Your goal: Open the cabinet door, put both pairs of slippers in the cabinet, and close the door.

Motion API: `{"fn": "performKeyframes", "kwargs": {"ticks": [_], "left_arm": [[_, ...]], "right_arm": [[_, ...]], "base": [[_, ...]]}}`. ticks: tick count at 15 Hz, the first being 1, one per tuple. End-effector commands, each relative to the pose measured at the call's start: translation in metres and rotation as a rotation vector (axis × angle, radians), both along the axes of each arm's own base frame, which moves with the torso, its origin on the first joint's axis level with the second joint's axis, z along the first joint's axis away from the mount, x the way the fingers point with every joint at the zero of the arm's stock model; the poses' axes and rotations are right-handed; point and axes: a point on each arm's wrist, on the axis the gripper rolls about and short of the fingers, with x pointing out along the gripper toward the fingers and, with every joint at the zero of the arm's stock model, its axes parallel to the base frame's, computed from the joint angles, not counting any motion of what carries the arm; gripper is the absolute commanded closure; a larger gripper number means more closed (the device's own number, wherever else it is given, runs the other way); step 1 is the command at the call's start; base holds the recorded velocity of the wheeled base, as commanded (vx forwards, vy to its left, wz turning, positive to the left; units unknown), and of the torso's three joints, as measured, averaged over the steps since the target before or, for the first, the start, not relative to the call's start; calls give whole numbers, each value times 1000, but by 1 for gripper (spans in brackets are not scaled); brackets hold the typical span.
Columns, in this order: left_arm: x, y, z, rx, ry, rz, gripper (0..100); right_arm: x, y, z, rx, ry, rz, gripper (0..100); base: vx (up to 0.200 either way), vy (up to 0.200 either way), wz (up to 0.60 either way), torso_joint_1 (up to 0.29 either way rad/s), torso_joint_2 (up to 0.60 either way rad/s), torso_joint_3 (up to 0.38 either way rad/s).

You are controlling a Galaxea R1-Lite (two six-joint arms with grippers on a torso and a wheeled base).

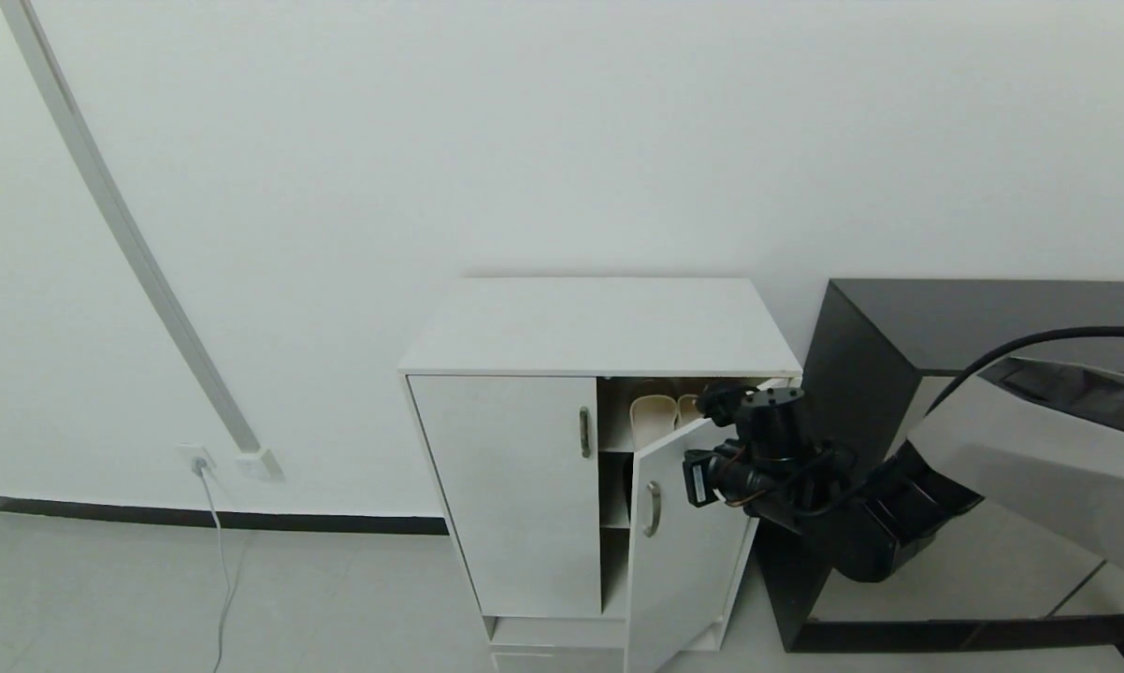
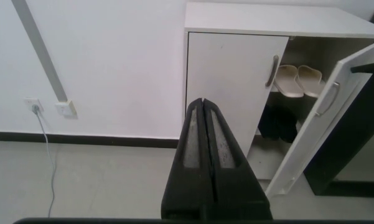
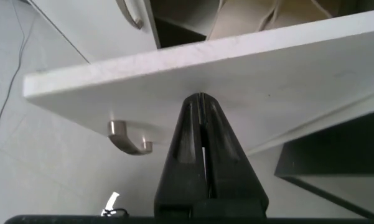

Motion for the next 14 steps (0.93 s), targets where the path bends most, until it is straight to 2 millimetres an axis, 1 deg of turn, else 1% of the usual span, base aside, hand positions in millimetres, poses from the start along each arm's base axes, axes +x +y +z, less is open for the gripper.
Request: {"fn": "performKeyframes", "kwargs": {"ticks": [1, 2, 3, 7, 10, 13, 14], "left_arm": [[0, 0, 0, 0, 1, -1, 100], [0, 0, 0, 0, 1, 0, 100], [0, 0, 0, 0, 0, 0, 100], [0, 0, 0, 0, 1, 2, 100], [0, 0, 0, 0, 1, 0, 100], [0, 0, 0, 0, 0, 0, 100], [0, 0, 0, 0, 1, 2, 100]], "right_arm": [[10, 6, -15, -6, 9, 0, 100], [12, 7, -16, -4, 6, 0, 100], [18, 9, -20, 0, -2, -6, 100], [35, 7, -33, 18, -32, -32, 100], [47, 11, -38, 18, -86, -106, 100], [52, 14, -43, 27, -100, -104, 100], [55, 15, -42, 33, -109, -106, 100]], "base": [[0, 0, 0, 0, 0, 0], [0, 0, 0, 0, 0, 0], [0, 0, 0, 0, 0, 0], [0, 0, 0, 0, 0, 0], [0, 0, 0, 0, 0, 0], [0, 0, 0, 0, 0, 0], [0, 0, 0, 0, 0, 0]]}}
